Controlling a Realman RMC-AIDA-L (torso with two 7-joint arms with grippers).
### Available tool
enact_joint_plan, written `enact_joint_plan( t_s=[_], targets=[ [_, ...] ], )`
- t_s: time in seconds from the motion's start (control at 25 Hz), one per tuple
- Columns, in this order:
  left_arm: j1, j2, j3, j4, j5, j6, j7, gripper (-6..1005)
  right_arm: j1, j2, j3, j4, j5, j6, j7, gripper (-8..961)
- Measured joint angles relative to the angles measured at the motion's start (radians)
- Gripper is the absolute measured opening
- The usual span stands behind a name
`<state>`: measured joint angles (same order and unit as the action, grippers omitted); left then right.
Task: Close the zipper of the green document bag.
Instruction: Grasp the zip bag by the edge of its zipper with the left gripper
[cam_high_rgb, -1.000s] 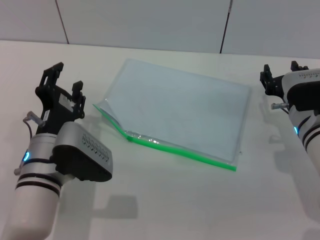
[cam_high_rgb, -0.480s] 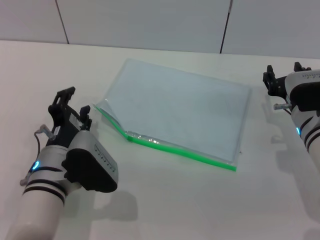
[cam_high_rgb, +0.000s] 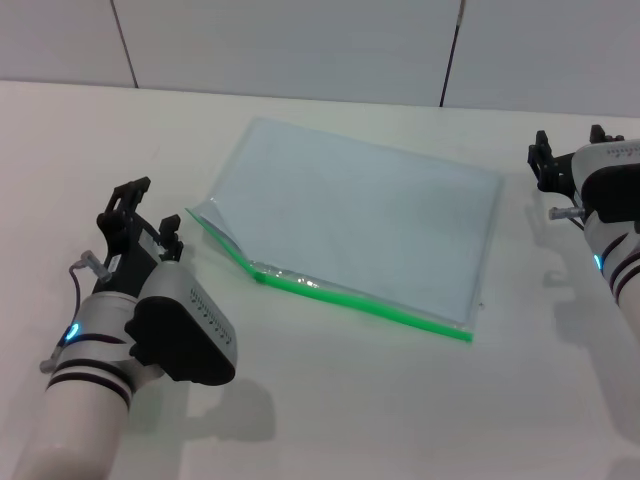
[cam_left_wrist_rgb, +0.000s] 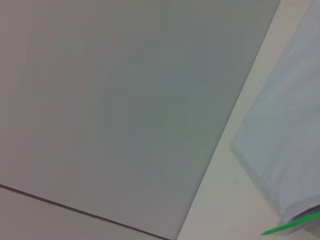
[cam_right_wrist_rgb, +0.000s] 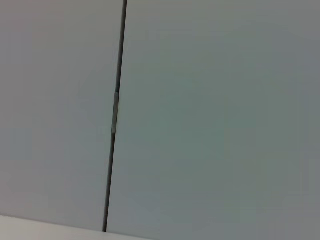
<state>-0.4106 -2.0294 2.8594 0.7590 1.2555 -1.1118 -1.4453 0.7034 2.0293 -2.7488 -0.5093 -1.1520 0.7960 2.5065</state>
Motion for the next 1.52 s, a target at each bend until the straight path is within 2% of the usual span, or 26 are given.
enact_joint_plan(
  t_s=[0.24,0.6,0.96,1.52],
  targets=[
    [-0.002,0.0,0.0,0.0,-0.015,0.04,0.106,627,0.0,0.0,0.0,0.0,0.0,-0.001,0.0,675],
    [-0.008,0.0,0.0,0.002,-0.013,-0.015,0.231,627,-0.001,0.0,0.0,0.0,0.0,-0.002,0.0,674],
    [-0.016,0.0,0.0,0.002,-0.011,0.015,0.344,626,-0.001,0.0,0.001,0.0,0.0,-0.002,0.0,674],
    [-0.017,0.001,0.0,0.002,-0.021,0.063,0.334,616,-0.001,-0.002,0.011,0.0,0.0,-0.018,-0.002,674]
  ],
)
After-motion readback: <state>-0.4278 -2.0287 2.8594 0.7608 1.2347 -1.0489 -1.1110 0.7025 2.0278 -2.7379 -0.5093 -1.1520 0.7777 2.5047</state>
